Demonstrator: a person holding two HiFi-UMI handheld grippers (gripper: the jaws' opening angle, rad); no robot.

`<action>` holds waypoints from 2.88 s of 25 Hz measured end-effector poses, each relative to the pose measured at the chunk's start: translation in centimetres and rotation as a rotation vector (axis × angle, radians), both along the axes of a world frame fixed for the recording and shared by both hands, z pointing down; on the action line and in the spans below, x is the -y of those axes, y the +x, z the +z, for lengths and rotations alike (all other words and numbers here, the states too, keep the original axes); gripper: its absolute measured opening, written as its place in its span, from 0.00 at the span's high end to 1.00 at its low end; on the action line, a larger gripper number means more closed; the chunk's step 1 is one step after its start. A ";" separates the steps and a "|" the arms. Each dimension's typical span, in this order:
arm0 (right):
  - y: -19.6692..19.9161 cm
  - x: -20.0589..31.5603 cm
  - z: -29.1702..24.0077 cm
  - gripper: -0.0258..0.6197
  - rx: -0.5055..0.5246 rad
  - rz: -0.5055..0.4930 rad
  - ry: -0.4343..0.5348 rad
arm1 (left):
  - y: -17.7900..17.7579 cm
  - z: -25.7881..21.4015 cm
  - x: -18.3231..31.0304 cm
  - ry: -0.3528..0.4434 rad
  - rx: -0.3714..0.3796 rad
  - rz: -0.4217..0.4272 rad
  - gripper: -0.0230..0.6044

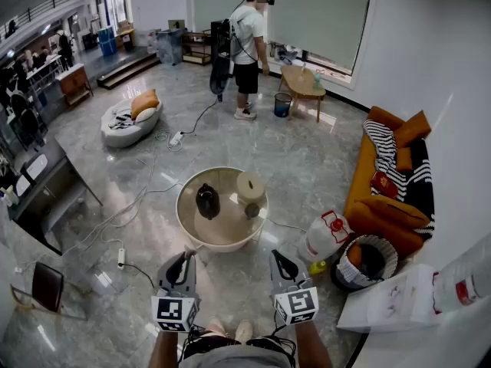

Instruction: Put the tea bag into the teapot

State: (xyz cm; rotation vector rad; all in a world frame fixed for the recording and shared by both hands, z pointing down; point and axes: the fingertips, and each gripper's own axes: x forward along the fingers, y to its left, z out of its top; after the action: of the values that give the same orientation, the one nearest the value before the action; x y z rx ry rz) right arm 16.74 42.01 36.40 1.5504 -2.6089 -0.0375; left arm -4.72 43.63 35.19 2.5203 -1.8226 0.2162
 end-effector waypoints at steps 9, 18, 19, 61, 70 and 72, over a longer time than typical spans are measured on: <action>0.8 -0.6 -0.5 0.96 0.031 -0.007 0.004 | 1.1 -0.1 -0.6 0.002 0.000 -0.003 0.88; 2.0 0.8 0.3 0.96 0.009 -0.009 -0.009 | 2.6 0.2 1.2 0.001 -0.006 0.000 0.88; 2.1 1.2 0.4 0.96 0.007 -0.008 -0.013 | 2.7 0.3 1.7 -0.001 -0.006 0.001 0.88; -4.4 40.3 2.5 0.96 0.006 -0.073 -0.094 | -2.0 3.6 40.3 -0.073 -0.030 -0.035 0.88; -8.2 44.3 3.2 0.96 -0.002 -0.173 -0.113 | -4.7 4.1 42.3 -0.088 -0.032 -0.121 0.88; -8.7 45.4 3.4 0.96 0.000 -0.208 -0.121 | -4.9 4.2 42.8 -0.090 -0.028 -0.153 0.88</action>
State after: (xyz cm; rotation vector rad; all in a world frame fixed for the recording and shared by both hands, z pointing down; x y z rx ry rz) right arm 8.09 -3.43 39.81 1.2375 -2.7056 0.1015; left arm -9.60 0.84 39.37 2.3005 -1.9380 0.2507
